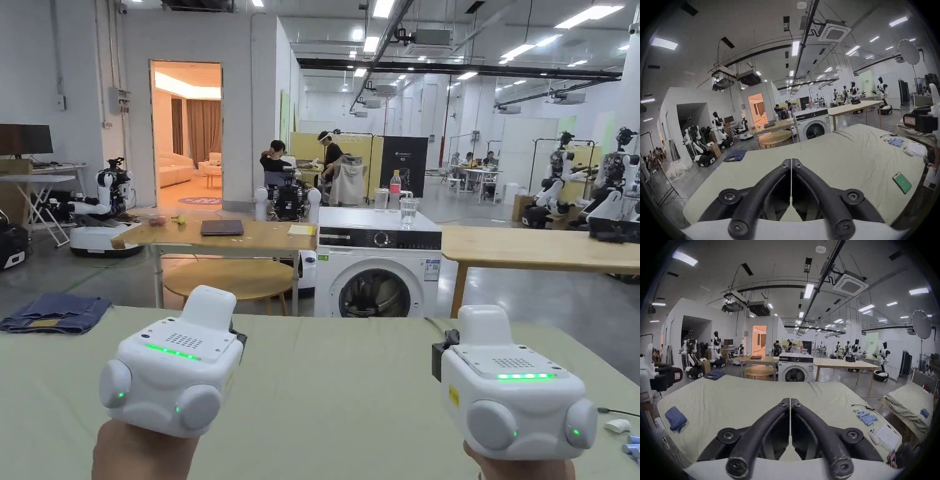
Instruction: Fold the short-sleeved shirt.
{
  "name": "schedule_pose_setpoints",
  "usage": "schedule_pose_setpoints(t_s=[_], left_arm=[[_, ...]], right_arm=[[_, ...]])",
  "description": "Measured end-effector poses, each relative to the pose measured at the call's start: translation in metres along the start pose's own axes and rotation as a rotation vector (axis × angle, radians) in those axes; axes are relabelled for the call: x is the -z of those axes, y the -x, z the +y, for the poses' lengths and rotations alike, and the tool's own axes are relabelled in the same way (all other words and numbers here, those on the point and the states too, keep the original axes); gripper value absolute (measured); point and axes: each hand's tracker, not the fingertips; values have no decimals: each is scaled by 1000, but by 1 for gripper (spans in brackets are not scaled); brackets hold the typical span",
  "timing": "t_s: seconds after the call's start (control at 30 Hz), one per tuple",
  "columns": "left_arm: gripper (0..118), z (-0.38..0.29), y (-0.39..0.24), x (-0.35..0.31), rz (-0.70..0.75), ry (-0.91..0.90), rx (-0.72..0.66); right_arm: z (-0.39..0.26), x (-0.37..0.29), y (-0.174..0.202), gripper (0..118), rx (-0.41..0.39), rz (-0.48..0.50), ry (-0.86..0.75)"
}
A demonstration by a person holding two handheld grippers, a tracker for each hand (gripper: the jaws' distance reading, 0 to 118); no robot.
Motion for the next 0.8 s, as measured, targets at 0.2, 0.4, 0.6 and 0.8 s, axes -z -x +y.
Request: schedule_pose_setpoints(t_s=[0.2,0.4,0.6,0.8], left_arm=[[0,-3,5,1,-1,1,-33],[77,-2,11,3,-4,-1,-80],[118,1,13,-3,22,-28,-78],[118,1,15,-4,12,-36,-102]], right_arm=[[-2,2,2,1,17,14,-1],[1,5,7,67,12,53,-4],[7,4,9,118,33,69,-34],[7,3,22,118,4,82,16]])
